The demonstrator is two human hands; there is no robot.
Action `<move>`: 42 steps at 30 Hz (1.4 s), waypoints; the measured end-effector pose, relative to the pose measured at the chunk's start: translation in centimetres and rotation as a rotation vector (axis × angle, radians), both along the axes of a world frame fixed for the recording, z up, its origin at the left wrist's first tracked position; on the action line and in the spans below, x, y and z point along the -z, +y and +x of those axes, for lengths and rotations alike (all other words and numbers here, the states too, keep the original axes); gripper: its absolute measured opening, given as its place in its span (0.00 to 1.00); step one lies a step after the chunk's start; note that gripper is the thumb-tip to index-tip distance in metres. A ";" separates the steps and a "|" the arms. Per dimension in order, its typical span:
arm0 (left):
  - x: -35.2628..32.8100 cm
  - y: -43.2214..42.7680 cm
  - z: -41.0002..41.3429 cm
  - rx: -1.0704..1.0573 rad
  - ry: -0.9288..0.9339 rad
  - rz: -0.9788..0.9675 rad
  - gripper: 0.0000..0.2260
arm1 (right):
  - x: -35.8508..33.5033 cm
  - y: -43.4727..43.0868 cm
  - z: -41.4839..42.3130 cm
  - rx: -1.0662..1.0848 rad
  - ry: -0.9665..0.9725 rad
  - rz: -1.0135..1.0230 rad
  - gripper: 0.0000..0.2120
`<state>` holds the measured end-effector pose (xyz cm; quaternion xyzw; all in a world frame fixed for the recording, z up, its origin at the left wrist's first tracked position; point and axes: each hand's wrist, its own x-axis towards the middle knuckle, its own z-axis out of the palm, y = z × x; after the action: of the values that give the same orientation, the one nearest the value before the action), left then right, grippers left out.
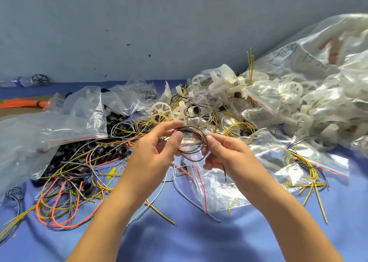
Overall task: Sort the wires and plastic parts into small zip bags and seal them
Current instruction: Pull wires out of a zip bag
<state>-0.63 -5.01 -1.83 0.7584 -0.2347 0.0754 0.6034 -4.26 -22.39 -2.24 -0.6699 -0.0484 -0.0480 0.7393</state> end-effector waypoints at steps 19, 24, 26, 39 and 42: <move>0.0 0.2 -0.1 0.314 0.670 -0.289 0.14 | 0.7 0.3 -0.2 0.027 -0.149 -0.352 0.08; 0.1 0.5 -0.2 0.330 0.811 -0.236 0.16 | 0.9 0.6 -0.5 0.019 -0.162 -0.441 0.12; 0.2 0.1 -0.3 0.216 0.733 -0.137 0.10 | 0.9 1.0 -0.5 0.046 -0.181 -0.494 0.11; 0.2 0.4 0.1 0.189 0.742 -0.389 0.12 | 0.7 0.7 -0.3 0.136 -0.151 -0.371 0.11; 0.5 0.5 -0.1 0.231 0.722 -0.336 0.10 | 0.8 0.6 -0.2 0.124 -0.141 -0.375 0.09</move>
<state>-0.72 -4.46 -2.33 0.5956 -0.0761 -0.2263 0.7670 -4.42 -21.80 -3.07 -0.7925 -0.0667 -0.1301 0.5921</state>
